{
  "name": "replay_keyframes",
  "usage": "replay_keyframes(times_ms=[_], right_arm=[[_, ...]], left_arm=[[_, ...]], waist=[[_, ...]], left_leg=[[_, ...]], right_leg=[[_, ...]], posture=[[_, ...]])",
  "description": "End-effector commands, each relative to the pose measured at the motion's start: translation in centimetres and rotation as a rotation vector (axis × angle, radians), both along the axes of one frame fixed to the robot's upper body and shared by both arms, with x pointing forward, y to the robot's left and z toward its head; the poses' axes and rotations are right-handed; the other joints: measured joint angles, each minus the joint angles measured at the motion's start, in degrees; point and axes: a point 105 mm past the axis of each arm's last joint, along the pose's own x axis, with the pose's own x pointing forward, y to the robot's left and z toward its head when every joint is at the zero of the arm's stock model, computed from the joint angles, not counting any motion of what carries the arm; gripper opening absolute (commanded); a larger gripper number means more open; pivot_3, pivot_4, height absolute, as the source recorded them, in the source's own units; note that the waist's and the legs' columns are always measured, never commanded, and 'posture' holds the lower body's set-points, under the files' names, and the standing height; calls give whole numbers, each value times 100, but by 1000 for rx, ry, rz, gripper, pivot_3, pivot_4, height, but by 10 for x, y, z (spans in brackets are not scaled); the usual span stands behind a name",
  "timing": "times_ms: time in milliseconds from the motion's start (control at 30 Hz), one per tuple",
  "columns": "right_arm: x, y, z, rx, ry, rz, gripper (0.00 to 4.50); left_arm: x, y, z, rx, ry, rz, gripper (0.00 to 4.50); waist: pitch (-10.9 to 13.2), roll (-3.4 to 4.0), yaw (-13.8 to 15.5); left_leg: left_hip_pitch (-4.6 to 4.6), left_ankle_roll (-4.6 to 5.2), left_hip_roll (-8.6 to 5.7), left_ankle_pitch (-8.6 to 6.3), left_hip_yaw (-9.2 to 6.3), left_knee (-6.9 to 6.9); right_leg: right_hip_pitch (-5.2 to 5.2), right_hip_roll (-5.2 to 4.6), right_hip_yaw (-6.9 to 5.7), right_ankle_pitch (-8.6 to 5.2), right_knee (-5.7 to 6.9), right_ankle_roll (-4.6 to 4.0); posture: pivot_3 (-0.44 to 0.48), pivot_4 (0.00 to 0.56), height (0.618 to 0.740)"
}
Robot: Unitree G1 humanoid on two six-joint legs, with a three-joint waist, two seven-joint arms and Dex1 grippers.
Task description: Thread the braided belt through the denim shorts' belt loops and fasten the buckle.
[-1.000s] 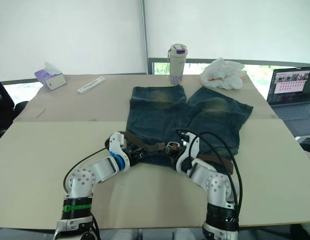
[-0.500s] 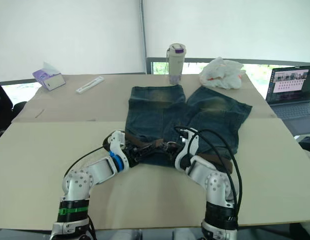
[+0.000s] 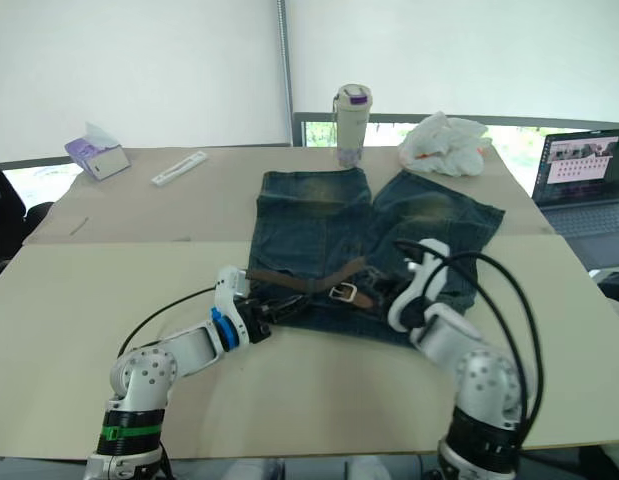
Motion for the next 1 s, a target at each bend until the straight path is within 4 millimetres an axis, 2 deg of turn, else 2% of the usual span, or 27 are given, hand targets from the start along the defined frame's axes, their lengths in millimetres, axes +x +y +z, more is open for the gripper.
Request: replay_keyframes(times_ms=[33, 167, 233, 300, 433, 567, 633, 767, 867, 1000], right_arm=[[-10, -32, 21, 39, -67, -58, 0], [-21, -63, 29, 78, -86, -115, 0], [-25, -69, 34, 99, -101, -112, 0], [-26, -65, 44, 139, -132, -93, 0], [-26, -43, 54, 192, -150, -29, 0], [-19, -7, 64, 277, -168, 53, 0], [-16, 11, 71, 315, -184, 96, 0], [-14, 28, 79, 340, -204, 139, 0], [-12, 45, 79, 361, -211, 178, 0], [-12, 48, 77, 372, -208, 180, 0]], left_arm=[[-2, 7, -12, 46, 30, 11, 4450], [-3, 5, -11, 46, 21, -4, 4450], [-3, 5, -10, 45, 18, -8, 4450], [-5, 3, -7, 31, 6, -32, 4450], [-19, -5, 19, -130, -33, -169, 4450], [-33, -11, 67, -416, -84, -327, 4450], [-35, -15, 84, -505, -91, -364, 4450], [-27, -26, 91, -558, -45, -346, 4450], [-13, -44, 90, -626, 46, -281, 4450], [1, -46, 95, -770, 117, -170, 4450]], waist=[[-1, 2, -2], [-4, 9, -6], [-3, 9, -18], [-3, 15, -26], [-3, 19, -27], [-2, 23, -40], [1, 18, -41], [-2, 22, 0], [-2, 20, 18], [-2, 19, 20]], left_leg=[[0, 1, 0, 0, 1, 0], [-6, 2, 8, 1, 6, 0], [-11, 4, 13, 2, 14, 0], [-19, 5, 16, 3, 18, 0], [-20, 6, 22, 3, 20, 0], [-27, 7, 29, 4, 19, 3], [-30, 8, 40, 5, 19, 8], [-30, 8, 42, 5, 20, 12], [-33, 8, 37, 5, 20, 15], [-34, 8, 33, 5, 19, 18]], right_leg=[[0, 0, 0, 0, -1, 1], [1, 5, 1, -11, -1, 18], [1, 8, 3, -15, -2, 24], [-1, 10, 7, -17, -2, 29], [-7, 17, 9, -20, -2, 34], [-12, 17, 4, -21, -3, 35], [-15, 21, 2, -22, -3, 37], [-7, 22, -2, -22, -10, 37], [-8, 17, -1, -1, -11, 7], [-8, 17, -1, 2, -12, 8]], posture=[[0, 150, 740], [0, 150, 740], [0, 150, 740], [0, 150, 740], [0, 150, 740], [0, 150, 740], [0, 150, 740], [0, 150, 740], [0, 150, 740], [0, 150, 740]])
